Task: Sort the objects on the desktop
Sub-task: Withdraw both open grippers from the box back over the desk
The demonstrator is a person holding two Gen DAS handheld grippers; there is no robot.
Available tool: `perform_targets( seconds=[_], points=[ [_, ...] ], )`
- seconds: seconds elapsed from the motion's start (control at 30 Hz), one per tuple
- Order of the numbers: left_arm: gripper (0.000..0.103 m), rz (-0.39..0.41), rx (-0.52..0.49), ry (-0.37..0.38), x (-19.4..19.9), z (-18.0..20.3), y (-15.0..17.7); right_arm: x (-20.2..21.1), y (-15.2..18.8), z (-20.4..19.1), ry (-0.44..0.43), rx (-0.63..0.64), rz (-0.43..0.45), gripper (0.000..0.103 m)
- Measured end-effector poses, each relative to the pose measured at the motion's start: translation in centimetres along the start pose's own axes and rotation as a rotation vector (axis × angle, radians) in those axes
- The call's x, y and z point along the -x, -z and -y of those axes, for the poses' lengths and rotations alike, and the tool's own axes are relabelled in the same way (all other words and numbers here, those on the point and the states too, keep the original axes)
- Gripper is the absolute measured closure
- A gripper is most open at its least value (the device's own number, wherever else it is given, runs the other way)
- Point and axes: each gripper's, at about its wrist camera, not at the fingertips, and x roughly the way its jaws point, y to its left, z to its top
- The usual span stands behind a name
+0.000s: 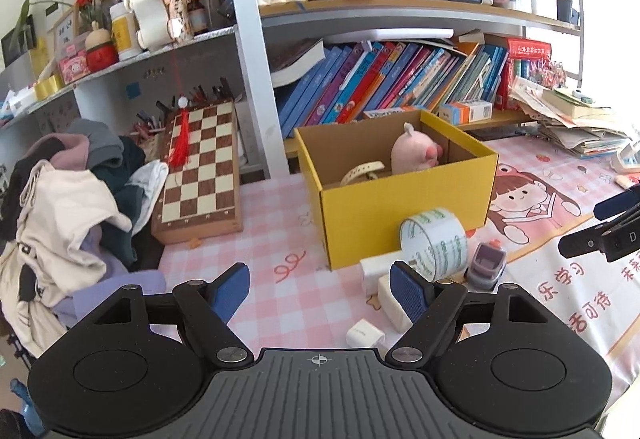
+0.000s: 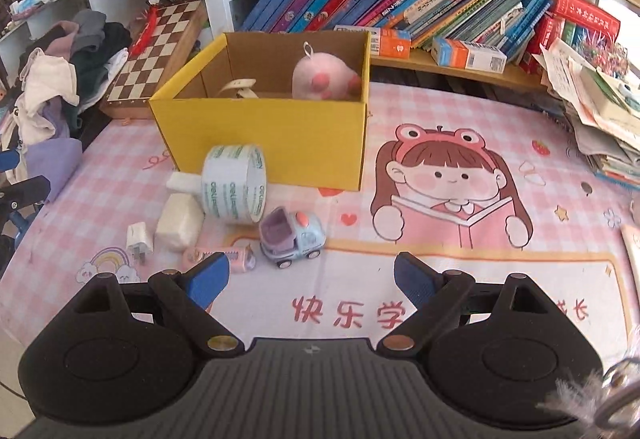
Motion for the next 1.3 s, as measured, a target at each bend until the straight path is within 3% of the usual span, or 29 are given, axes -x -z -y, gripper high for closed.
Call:
perform_targets(
  seconds=[0.47, 0.83, 1.1, 1.3],
  points=[
    [0.024, -0.067, 0.038, -0.014, 0.3, -0.4, 3.2, -1.5, 3.4, -2.7, 0.024, 0.026, -0.057, 0.013],
    [0.024, -0.086, 0.043, -0.051, 0.6, 0.0, 4.6, -1.2, 5.5, -3.4, 0.043, 0.021, -0.046, 0.013],
    [0.024, -0.105, 0.039, -0.036, 0.6, 1.2, 5.5, -1.3, 6.8, -3.7, 0.047, 0.017, -0.051, 0.016],
    [0.024, -0.129, 0.015, -0.018, 0.5, 2.9, 6.3, -1.6, 8.1, -5.5, 0.028, 0.093, -0.073, 0.016]
  ],
)
